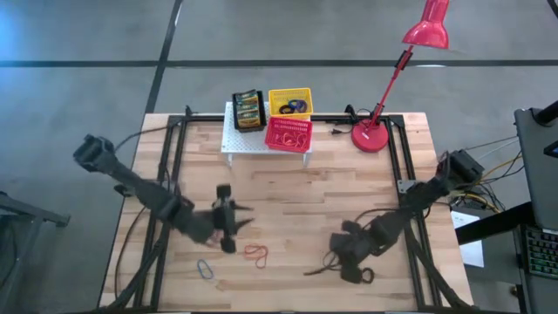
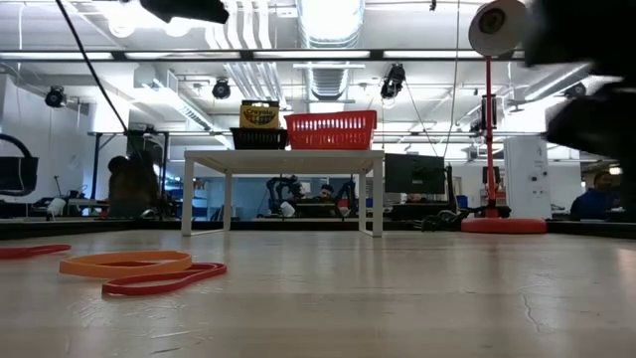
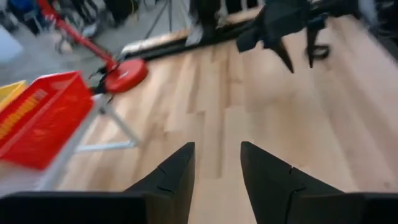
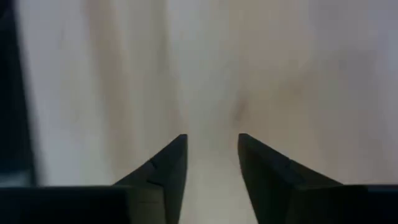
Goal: Pick & Place Office Desk Supplies
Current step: Put the black spring keychain into the yellow bin on the shelf
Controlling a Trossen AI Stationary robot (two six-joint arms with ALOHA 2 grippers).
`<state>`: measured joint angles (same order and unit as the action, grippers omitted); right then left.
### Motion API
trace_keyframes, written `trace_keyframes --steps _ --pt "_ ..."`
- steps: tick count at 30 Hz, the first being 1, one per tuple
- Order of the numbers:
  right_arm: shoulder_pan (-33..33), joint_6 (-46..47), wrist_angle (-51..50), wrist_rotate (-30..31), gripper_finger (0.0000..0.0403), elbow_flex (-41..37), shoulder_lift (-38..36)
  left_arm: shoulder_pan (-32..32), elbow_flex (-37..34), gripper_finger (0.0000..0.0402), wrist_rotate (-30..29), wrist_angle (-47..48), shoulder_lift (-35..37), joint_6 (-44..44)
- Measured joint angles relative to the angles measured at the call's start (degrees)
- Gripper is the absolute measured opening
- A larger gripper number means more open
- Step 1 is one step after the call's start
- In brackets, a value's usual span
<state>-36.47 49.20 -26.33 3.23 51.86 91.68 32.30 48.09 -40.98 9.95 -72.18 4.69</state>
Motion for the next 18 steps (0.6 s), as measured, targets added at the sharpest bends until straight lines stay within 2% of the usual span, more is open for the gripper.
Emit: trace_keyframes --steps 3,6,9,14,18 --pt "-3.87 4.94 -0.11 -4.59 0.0171 -3.4 -1.62 3.43 -5.43 0.0129 -2.79 -12.02 -2.8 -0.15" --pt "-8.37 6.91 -0.06 -4.74 0.0191 -5.79 -2.61 4.45 -8.67 0.0129 -3.16 -19.55 -5.85 0.89" --pt "-12.37 7.42 -0.15 -4.75 0.0199 -7.49 -2.44 4.48 -9.95 0.0129 -3.16 -23.27 -8.87 2.86" --pt "-15.68 6.05 0.25 -4.29 0.0193 -8.04 -1.18 4.37 -9.77 0.0129 -3.17 -24.89 -13.19 4.2" --pt "-15.61 4.55 0.23 -2.43 0.016 -8.15 -0.34 4.34 -9.07 0.0129 -3.2 -25.74 -15.63 4.43"
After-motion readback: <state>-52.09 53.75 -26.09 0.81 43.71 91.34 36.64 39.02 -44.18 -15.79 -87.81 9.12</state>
